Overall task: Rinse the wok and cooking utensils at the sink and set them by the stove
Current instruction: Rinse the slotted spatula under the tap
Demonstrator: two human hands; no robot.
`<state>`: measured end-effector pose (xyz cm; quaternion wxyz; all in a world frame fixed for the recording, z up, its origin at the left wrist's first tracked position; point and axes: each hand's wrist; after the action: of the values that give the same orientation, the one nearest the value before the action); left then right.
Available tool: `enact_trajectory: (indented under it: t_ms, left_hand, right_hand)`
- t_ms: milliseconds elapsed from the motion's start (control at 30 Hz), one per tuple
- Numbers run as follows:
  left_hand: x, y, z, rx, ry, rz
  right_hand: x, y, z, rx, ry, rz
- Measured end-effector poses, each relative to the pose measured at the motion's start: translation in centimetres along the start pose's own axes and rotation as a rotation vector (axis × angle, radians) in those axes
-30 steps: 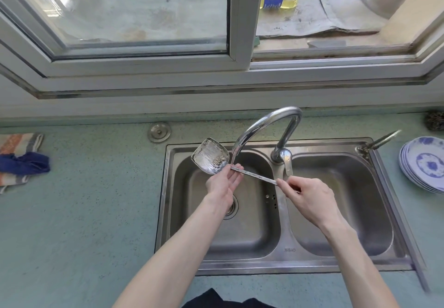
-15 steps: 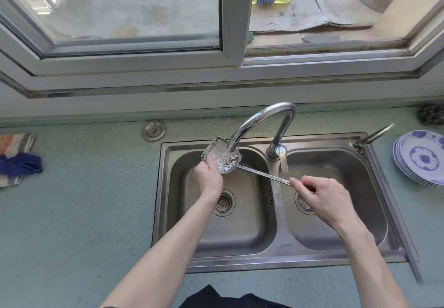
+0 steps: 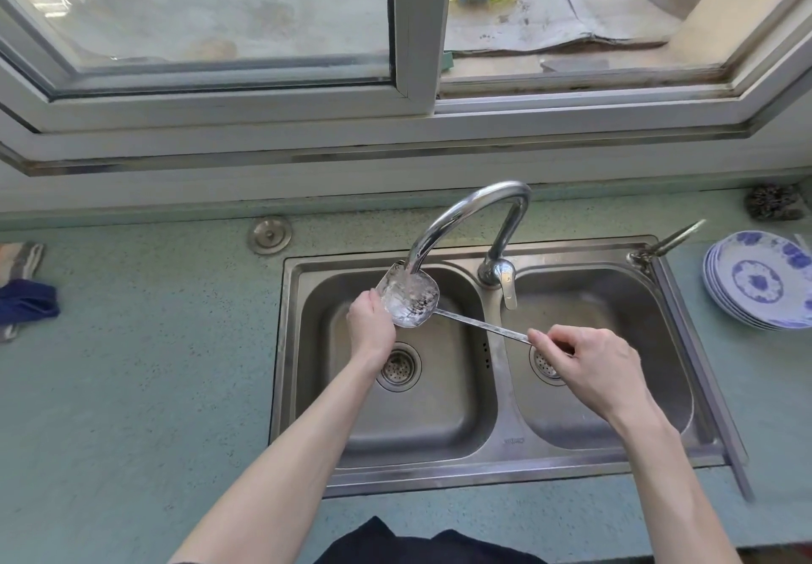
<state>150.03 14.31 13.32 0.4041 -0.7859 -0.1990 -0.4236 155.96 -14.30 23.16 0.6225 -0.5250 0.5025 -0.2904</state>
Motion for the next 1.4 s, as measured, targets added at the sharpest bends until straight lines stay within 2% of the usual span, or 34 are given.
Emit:
enact_trajectory:
  t_ms: [100, 233, 400, 467, 567, 600, 667, 733, 800, 900, 967, 1033, 1100, 1200, 1300, 1400]
  left_hand:
    - [-1.3, 0.3, 0.9, -0.152, -0.082, -0.123]
    - [-3.0, 0.4, 1.7, -0.129, -0.17, -0.191]
    - [-1.2, -0.6, 1.0, 0.019, 0.016, 0.009]
    - [-0.9, -0.7, 0.7, -0.009, 0.052, 0.048]
    - [-0.8, -0.6, -0.2, -0.154, 0.098, 0.19]
    - [-1.3, -0.2, -0.4, -0.199, 0.173, 0.362]
    - [-1.9, 0.1, -1.0, -0.161, 0.447, 0.734]
    - [-2.2, 0.1, -1.7, -0.175, 0.69, 0.965]
    - [-2.7, 0.3, -2.5, -0.29, 0.803, 1.017]
    - [-3.8, 0.7, -3.0, -0.484, 0.839, 0.887]
    - [-4.5, 0.2, -2.1, -0.48, 0.951, 0.908]
    - [-5.0, -0.3, -0.9, -0.384, 1.069, 1.01]
    - [-4.4, -0.6, -0.4, -0.277, 1.044, 1.082]
    - [-2.8, -0.3, -0.6, -0.144, 0.842, 1.085]
    - [-2.4, 0.4, -1.3, -0.177, 0.711, 1.067]
    - [-3.0, 1.2, -2.8, -0.296, 0.643, 0.916]
  right_hand:
    - [0.3, -0.4, 0.0, 0.001, 0.011, -0.036]
    - [0.4, -0.3, -0.3, -0.001, 0.001, -0.037]
    - [0.1, -0.1, -0.4, 0.003, -0.001, -0.049]
    - [0.0, 0.0, -0.4, 0.005, 0.006, -0.06]
    - [-0.4, 0.3, -0.4, 0.023, 0.018, -0.057]
    - [-0.5, 0.3, -0.4, 0.03, 0.018, -0.051]
    - [-0.7, 0.5, -0.4, 0.039, 0.017, -0.054]
    - [-1.1, 0.7, -0.4, 0.043, 0.012, -0.063]
    - [-1.6, 0.9, -0.4, 0.046, 0.004, -0.074]
    - [-1.9, 0.9, -0.3, 0.025, -0.006, -0.132]
    - [-1.9, 0.8, -0.4, -0.002, -0.019, -0.14]
    - [-2.0, 1.0, -0.5, -0.031, -0.026, -0.108]
    - [-2.2, 1.3, -0.6, -0.051, -0.018, -0.061]
    - [-3.2, 1.5, -0.6, -0.042, -0.013, -0.008]
    - [-4.4, 1.8, -0.7, -0.031, 0.017, -0.008]
    - [-5.3, 2.3, -0.4, -0.044, 0.02, -0.057]
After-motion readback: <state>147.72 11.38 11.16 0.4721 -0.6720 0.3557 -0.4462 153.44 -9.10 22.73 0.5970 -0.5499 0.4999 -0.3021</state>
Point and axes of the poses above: each hand's wrist, its own z-axis towards the middle knuckle, its own y-axis out of the palm, x = y × z, and after that the axes turned 5 degrees about x, right-handed
